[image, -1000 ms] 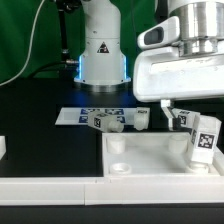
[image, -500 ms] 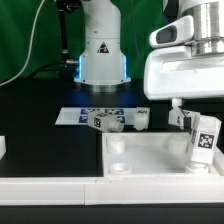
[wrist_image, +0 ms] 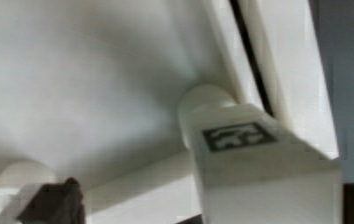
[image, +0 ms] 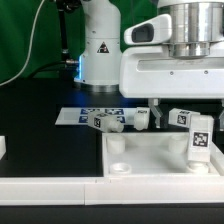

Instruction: Assemble one leg

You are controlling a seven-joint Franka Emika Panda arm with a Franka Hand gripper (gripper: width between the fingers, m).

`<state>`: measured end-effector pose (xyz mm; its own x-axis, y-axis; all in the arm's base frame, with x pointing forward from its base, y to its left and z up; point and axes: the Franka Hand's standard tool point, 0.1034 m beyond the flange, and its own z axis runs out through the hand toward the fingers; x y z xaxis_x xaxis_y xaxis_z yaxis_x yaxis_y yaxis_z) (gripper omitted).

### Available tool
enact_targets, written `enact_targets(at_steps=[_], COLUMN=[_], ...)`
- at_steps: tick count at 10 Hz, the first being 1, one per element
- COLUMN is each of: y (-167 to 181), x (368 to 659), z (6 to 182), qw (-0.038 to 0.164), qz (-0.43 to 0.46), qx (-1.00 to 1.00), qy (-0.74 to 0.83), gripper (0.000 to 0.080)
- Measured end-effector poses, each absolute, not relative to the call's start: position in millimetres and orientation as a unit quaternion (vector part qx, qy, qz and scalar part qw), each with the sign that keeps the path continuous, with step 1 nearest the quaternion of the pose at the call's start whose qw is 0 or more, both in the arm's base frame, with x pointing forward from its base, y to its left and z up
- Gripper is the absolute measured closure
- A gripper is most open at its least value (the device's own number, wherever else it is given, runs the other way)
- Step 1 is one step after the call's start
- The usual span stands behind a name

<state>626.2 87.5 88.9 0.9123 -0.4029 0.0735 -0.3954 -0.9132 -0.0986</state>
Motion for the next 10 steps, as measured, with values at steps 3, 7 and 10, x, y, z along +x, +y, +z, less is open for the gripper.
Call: enact_targets(at_steps=[3,7,10], y=[99.3,102.6,101.5], x=[630.9,625.1,625.3], z=[93.1,82.3,82.1], qw=[0.045,0.038,0.04], qz=[-0.051,-0.083,-0.082], qx=[-0.974,-0.976,-0.97], qy=[0.218,0.199,0.227], gripper=[0.015,0.015,0.0422])
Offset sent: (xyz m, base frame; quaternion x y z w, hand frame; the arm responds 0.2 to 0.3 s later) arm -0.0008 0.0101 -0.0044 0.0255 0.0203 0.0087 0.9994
